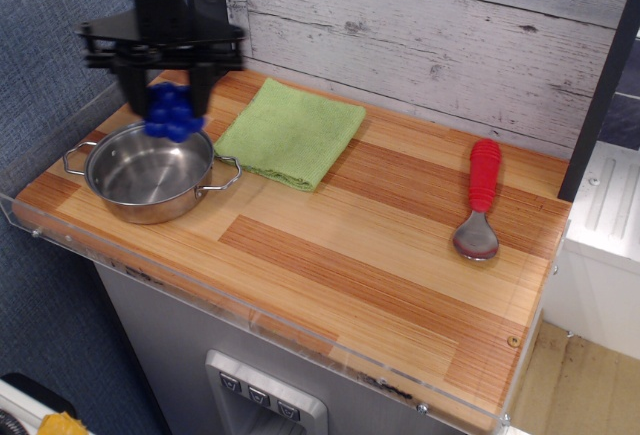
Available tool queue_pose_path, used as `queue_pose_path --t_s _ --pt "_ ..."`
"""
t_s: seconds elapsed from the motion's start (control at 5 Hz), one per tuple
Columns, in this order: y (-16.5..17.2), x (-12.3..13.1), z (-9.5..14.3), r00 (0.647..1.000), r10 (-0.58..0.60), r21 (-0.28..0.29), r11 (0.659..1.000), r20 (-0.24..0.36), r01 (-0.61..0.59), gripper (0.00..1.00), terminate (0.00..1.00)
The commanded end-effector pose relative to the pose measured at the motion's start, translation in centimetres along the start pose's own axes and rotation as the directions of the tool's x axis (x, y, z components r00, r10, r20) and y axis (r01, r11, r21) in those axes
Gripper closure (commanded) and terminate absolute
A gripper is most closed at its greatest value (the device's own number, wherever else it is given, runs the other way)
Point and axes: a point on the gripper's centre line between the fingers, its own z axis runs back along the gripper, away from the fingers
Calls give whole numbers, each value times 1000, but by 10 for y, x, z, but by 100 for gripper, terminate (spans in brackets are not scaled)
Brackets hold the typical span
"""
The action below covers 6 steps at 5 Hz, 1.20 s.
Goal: Take the grapes out of the pot and put them in the bottom right corner.
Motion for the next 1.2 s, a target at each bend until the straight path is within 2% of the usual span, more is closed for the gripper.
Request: queue_pose_path --t_s 0.0,0.4,0.8,1.0 --pt "-38 -44 21 970 -225 -137 962 88 236 100 0" --pt "-76 -102 17 882 -462 -190 861 97 472 100 0" --pt "-110 -150 7 783 -619 -293 739 60 606 100 0" --pt "-126 -165 2 756 -652 -349 696 58 628 100 0"
